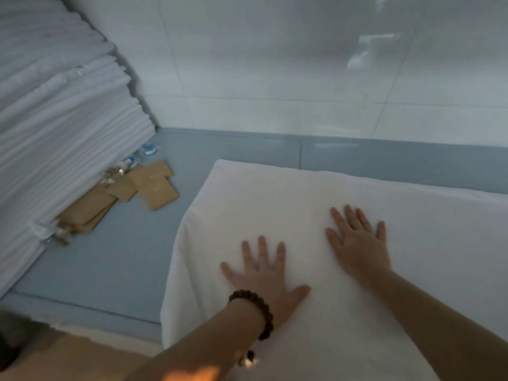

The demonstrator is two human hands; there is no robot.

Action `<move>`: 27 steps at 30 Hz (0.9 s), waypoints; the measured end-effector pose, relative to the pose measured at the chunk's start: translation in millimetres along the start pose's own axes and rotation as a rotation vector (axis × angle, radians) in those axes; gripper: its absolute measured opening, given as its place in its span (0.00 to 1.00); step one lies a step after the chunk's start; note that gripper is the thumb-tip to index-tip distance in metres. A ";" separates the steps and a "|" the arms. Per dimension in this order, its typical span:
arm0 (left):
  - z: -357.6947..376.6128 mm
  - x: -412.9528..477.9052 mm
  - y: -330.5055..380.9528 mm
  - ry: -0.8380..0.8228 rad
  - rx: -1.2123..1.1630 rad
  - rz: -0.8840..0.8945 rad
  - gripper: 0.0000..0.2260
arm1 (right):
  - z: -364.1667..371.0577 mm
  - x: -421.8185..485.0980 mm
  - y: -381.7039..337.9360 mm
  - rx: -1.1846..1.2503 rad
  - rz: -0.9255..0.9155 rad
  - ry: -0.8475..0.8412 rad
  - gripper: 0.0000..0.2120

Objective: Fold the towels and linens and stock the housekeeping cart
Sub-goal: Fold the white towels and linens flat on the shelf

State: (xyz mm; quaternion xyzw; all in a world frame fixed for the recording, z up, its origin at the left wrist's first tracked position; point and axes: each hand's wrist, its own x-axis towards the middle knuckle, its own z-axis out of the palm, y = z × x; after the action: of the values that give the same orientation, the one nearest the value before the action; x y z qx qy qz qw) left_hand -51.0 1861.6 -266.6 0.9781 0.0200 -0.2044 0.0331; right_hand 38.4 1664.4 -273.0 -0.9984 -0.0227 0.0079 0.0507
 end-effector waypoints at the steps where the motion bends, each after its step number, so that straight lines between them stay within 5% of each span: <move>1: 4.0 -8.0 -12.7 0.026 -0.024 -0.041 0.41 | -1.2 -1.3 -0.5 0.000 0.000 0.000 0.27; 7: 21.2 -58.8 -99.5 0.116 -0.110 -0.146 0.42 | -11.6 -3.7 -1.4 -0.016 -0.009 -0.037 0.27; 14: 18.7 -96.4 -118.3 0.192 -0.019 -0.379 0.30 | -17.2 -7.2 -30.2 -0.082 0.029 -0.099 0.26; 20: 25.1 -83.1 -46.2 0.254 -0.158 -0.239 0.28 | -2.4 -76.2 -140.4 -0.045 -0.454 -0.088 0.24; 27: 35.2 -93.5 -141.1 0.325 -0.161 -0.470 0.27 | 9.9 -79.5 -141.1 -0.053 -0.489 -0.056 0.24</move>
State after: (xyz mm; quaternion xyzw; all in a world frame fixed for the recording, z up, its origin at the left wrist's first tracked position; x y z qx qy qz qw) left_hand -158.1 1997.3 -269.2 0.9608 0.2672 -0.0448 0.0587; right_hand -47.4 1802.0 -267.5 -0.9636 -0.2655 0.0225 0.0243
